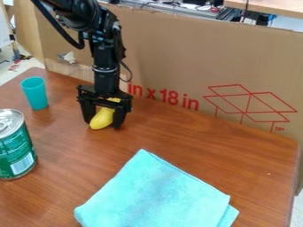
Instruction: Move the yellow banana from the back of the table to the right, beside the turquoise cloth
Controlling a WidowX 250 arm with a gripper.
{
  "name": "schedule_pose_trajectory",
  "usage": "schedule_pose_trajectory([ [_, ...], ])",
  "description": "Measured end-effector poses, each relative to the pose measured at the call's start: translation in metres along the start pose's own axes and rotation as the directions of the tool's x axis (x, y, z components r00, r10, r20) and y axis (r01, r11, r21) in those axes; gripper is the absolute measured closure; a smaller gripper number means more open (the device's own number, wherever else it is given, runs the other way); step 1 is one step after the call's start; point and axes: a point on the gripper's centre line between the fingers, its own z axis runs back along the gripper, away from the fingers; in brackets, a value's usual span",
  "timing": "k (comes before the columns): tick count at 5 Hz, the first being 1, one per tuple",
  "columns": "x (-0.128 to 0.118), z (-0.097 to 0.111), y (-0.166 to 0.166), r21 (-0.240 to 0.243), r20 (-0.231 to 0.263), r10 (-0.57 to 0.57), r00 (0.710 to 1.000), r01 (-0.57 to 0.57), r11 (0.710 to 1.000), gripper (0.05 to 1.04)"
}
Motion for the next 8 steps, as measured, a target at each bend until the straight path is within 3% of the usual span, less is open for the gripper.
schedule_pose_trajectory([
  [1, 0.004, -0.001, -0.002, -0.024, 0.002, 0.006, 1.0, -0.006, 1.0, 0.122],
  [2, 0.003, -0.002, -0.002, -0.031, 0.007, 0.002, 1.0, -0.001, 1.0, 0.386],
  [3, -0.004, 0.002, -0.002, -0.032, 0.006, -0.016, 1.0, 0.016, 0.999, 0.473],
  [4, -0.004, 0.034, -0.004, -0.035, 0.064, -0.034, 0.997, 0.037, 0.999, 0.473],
  [5, -0.008, 0.048, -0.04, -0.021, 0.075, -0.13, 0.989, 0.132, 0.991, 0.473],
  [7, -0.024, 0.066, -0.125, -0.019, 0.077, -0.27, 0.96, 0.272, 0.962, 0.473],
  [8, -0.034, 0.066, -0.152, -0.027, 0.075, -0.284, 0.956, 0.287, 0.958, 0.473],
])
